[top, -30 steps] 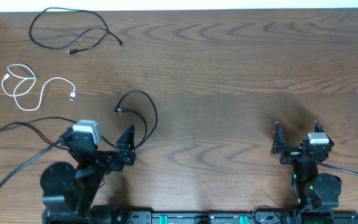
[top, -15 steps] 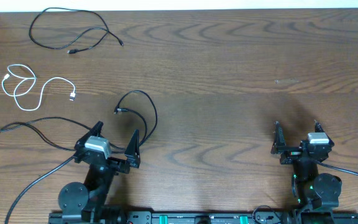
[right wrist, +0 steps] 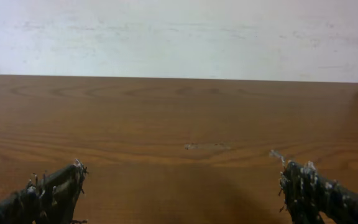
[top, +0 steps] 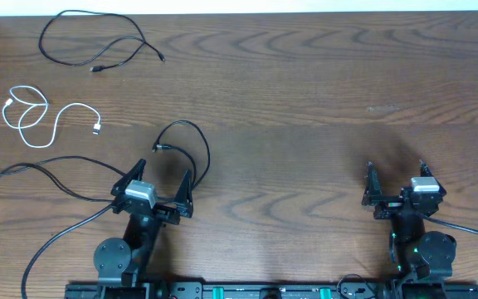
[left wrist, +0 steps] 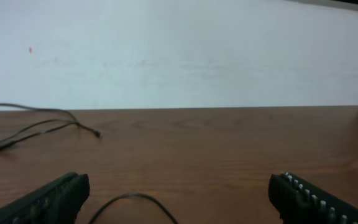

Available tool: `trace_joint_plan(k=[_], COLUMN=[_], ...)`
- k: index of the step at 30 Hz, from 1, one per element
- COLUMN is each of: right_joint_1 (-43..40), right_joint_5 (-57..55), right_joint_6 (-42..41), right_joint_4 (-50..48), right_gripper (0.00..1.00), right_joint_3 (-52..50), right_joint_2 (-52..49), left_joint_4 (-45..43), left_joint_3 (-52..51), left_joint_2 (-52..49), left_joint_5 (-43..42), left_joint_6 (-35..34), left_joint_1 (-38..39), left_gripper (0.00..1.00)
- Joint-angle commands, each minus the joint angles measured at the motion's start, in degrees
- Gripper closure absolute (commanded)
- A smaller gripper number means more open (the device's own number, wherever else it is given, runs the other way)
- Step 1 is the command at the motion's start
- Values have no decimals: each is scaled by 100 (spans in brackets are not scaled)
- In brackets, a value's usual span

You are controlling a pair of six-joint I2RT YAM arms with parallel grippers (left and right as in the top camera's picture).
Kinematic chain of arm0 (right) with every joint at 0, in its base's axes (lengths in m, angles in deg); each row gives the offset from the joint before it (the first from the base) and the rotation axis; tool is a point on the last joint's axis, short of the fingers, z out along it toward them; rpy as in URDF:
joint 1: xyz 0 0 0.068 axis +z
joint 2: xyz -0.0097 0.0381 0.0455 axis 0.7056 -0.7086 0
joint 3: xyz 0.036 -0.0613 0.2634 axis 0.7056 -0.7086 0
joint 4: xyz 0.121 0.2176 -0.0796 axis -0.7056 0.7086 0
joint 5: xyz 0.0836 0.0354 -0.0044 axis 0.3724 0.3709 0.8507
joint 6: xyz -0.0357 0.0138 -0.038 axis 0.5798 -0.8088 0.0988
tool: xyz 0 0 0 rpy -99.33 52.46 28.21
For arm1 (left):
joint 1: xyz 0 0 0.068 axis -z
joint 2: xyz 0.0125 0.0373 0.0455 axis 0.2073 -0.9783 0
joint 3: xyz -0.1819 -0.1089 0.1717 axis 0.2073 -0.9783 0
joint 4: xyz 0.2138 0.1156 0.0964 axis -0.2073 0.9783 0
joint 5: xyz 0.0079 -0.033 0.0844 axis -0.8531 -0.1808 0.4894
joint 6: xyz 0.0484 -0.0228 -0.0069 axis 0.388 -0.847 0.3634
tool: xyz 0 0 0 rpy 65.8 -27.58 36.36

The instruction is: Untangle cables

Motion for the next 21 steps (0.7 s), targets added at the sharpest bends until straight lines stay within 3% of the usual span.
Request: trace_joint_plan(k=[1, 13, 21], right_joint_1=[-44, -44, -44], right_joint_5=[-44, -42, -44], right_joint_6=[79, 79, 79], right_joint_4=[31, 31, 31], right_gripper=[1, 1, 1], right_joint_3=[-9, -9, -9], right_joint_2=[35, 35, 35], left_joint_4=[-205, -815, -385], left_joint_3=[-103, -540, -533], left_joint_2=[61, 63, 63], left_joint_5=[343, 1040, 1458], left_joint_6=[81, -13, -31], left_joint_1=[35, 35, 35], left_gripper=[2, 2, 2])
